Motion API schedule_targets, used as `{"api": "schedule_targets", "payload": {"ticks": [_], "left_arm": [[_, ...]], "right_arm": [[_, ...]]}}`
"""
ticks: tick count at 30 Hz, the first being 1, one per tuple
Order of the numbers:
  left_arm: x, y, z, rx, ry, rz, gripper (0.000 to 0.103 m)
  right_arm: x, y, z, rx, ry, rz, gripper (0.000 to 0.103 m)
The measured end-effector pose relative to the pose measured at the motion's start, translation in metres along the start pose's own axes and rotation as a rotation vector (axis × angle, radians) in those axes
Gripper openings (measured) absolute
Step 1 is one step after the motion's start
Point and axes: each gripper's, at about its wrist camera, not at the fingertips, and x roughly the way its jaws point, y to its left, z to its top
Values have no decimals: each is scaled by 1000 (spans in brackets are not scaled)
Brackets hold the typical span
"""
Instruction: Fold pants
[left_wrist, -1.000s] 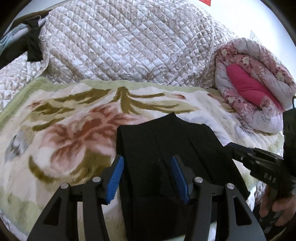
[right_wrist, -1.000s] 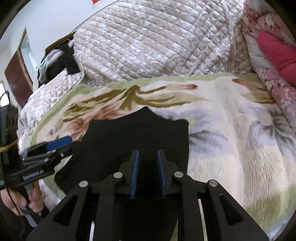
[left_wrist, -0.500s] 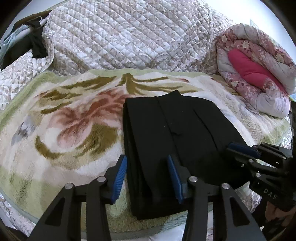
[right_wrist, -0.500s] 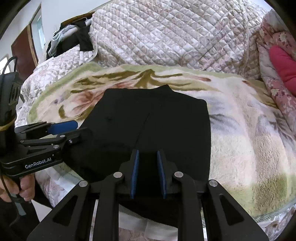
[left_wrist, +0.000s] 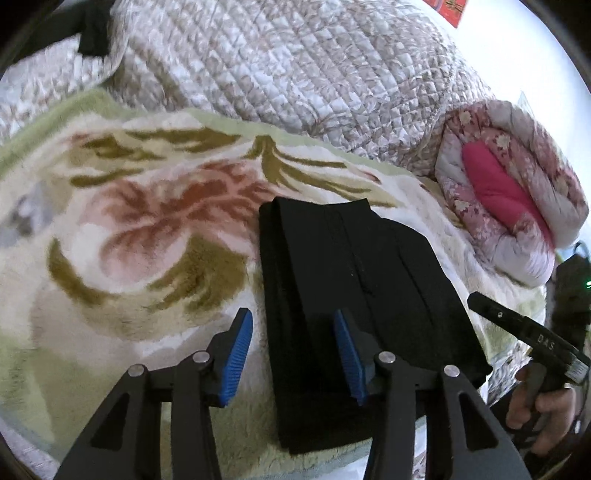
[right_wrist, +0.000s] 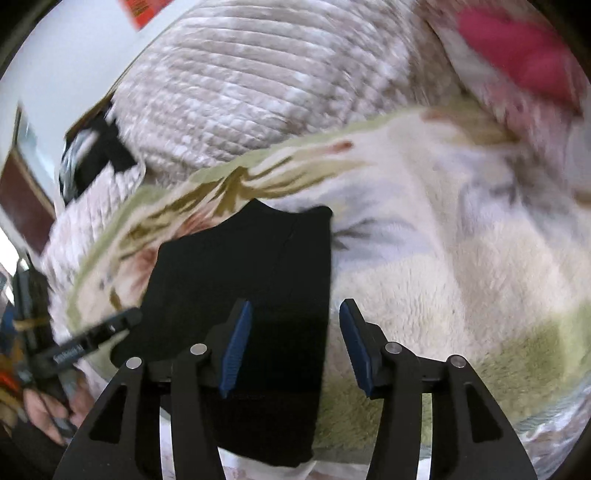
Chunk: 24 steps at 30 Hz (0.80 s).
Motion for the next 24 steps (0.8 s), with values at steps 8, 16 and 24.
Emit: {"api": "schedule_targets", "payload": {"ticks": [8,16,24], "left_arm": [[23,6,12,-51,22,-66,60],[14,2,2,-49,41,-98,57],[29,5,14,-97,45,-101,51]], "right_arm": [[29,-18,14,128,75,122,50],[27,-18,6,165,115,193,41],[40,-16,14,165,112,164,25]]}}
